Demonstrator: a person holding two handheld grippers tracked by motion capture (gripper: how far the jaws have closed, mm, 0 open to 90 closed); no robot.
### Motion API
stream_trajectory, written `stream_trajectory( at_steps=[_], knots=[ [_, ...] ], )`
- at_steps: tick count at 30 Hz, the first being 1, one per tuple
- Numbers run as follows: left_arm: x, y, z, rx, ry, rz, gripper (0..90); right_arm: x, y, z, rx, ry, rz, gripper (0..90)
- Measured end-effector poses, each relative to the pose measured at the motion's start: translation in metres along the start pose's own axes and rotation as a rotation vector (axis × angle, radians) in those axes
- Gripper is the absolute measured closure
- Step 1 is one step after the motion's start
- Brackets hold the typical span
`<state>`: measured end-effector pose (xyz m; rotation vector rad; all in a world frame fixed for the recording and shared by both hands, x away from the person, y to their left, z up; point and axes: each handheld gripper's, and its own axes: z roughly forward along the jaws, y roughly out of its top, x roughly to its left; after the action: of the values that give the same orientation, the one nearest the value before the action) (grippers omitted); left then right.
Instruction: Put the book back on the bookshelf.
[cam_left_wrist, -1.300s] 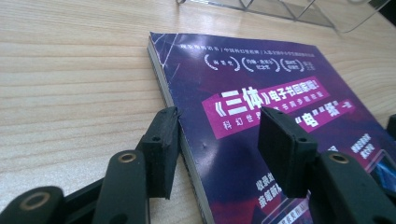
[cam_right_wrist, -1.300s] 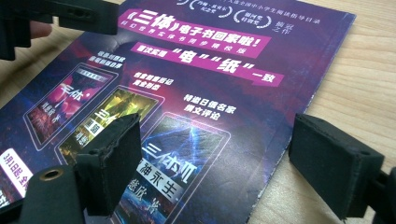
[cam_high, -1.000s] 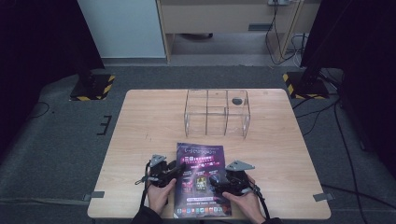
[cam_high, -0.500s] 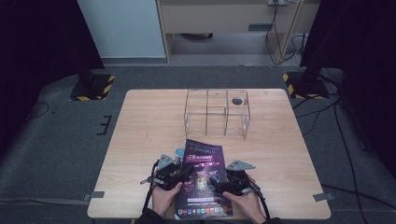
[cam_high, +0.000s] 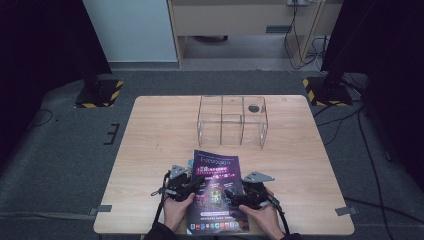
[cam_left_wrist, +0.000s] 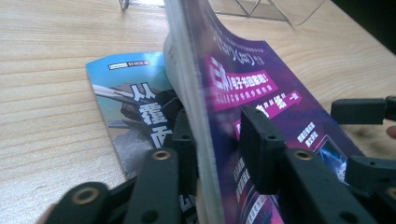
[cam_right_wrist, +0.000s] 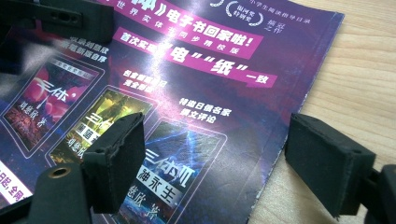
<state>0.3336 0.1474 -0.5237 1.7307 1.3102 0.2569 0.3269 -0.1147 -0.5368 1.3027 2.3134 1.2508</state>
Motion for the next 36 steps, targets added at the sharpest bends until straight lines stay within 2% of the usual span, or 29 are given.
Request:
stream_trajectory(
  at_steps=[5, 6, 8, 15, 23, 25, 36],
  knots=[
    [-0.004, 0.004, -0.004, -0.002, -0.014, 0.019, 76.8, -0.003, 0.0, -0.001, -0.005, 0.013, 0.008, 20.6],
    [-0.005, 0.004, -0.005, 0.0, -0.012, 0.036, 76.8, -0.003, 0.0, -0.001, -0.005, 0.013, 0.008, 20.6],
    [-0.008, 0.005, -0.006, -0.006, -0.013, 0.043, 77.8, -0.004, 0.0, -0.001, -0.005, 0.022, 0.006, 21.2],
    [-0.018, 0.012, -0.014, -0.059, -0.052, 0.073, 79.9, -0.01, 0.001, -0.004, 0.002, 0.022, 0.015, 19.7],
    [-0.028, 0.022, -0.023, -0.111, -0.088, 0.101, 80.6, -0.018, 0.006, -0.012, -0.034, 0.037, 0.045, 18.8],
    [-0.031, 0.024, -0.026, -0.122, -0.088, 0.119, 80.6, -0.019, 0.008, -0.015, -0.046, 0.039, 0.056, 18.3],
    [-0.04, 0.034, -0.039, -0.18, -0.128, 0.128, 80.8, -0.023, 0.014, -0.023, -0.085, 0.081, 0.064, 16.7]
  ],
)
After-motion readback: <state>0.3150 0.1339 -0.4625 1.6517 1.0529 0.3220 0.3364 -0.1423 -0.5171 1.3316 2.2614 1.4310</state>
